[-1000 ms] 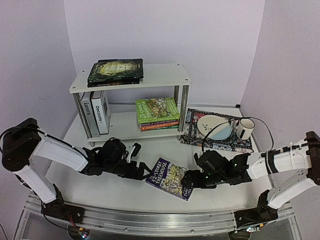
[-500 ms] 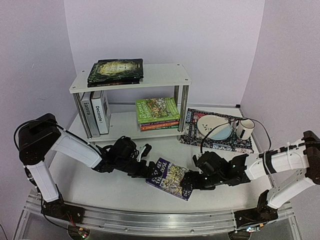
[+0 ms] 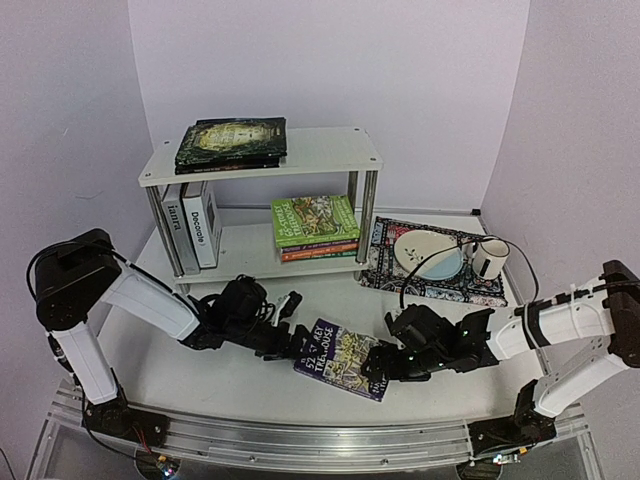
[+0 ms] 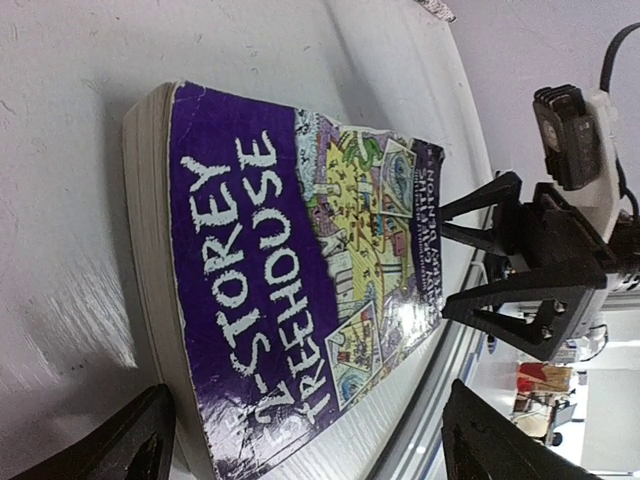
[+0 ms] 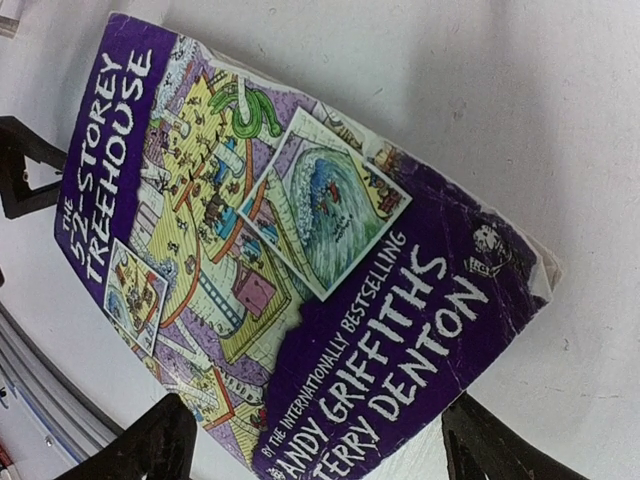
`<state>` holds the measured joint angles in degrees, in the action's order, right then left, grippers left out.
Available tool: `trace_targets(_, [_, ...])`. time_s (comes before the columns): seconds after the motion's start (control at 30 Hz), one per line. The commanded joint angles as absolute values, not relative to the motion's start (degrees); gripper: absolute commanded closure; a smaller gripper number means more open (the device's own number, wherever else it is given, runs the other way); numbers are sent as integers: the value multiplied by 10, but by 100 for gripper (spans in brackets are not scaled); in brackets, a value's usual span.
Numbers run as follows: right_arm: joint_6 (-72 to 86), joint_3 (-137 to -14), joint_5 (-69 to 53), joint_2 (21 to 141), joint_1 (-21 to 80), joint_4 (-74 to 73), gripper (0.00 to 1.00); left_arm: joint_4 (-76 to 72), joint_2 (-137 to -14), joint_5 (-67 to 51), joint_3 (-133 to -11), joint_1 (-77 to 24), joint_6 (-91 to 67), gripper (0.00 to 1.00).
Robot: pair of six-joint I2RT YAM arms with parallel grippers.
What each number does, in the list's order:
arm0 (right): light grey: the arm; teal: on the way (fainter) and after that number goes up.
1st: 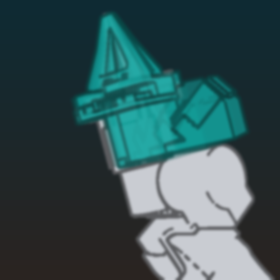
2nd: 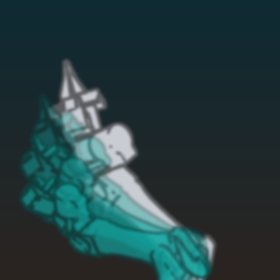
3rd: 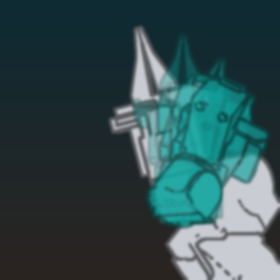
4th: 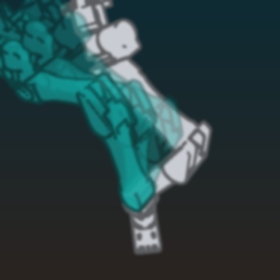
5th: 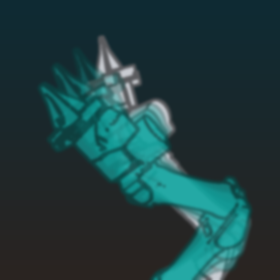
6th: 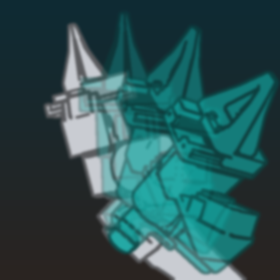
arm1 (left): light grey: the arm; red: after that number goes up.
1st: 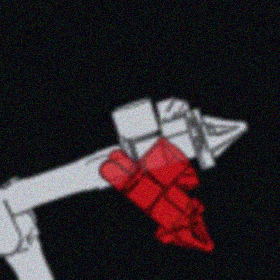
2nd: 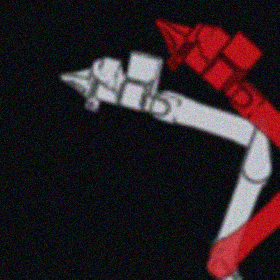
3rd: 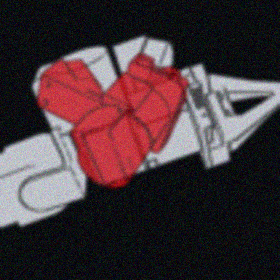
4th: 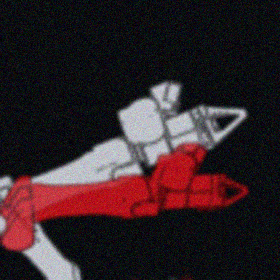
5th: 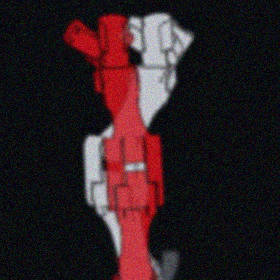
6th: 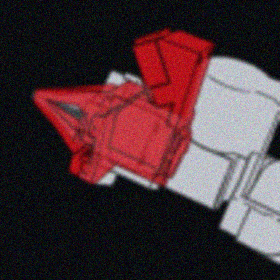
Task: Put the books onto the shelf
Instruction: Adjust the book at the center of the board.
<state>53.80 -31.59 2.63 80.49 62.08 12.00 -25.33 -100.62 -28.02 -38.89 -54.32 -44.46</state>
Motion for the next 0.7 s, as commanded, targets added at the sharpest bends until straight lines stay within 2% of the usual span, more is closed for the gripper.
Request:
trace_targets(0.0, [531,-317,29,811,624,117,15,-395,-974,-327,-348,-532,-504,6])
trace_targets(0.17, [529,-318,28,814,624,119,15,-405,-985,-334,-342,-525,-518,6])
trace_targets(0.4, [527,-324,24,822,623,120,16,-408,-1035,-349,-348,-520,-549,15])
trace_targets(0.67, [531,-315,29,812,623,120,16,-366,-1011,-273,-328,-520,-536,9])
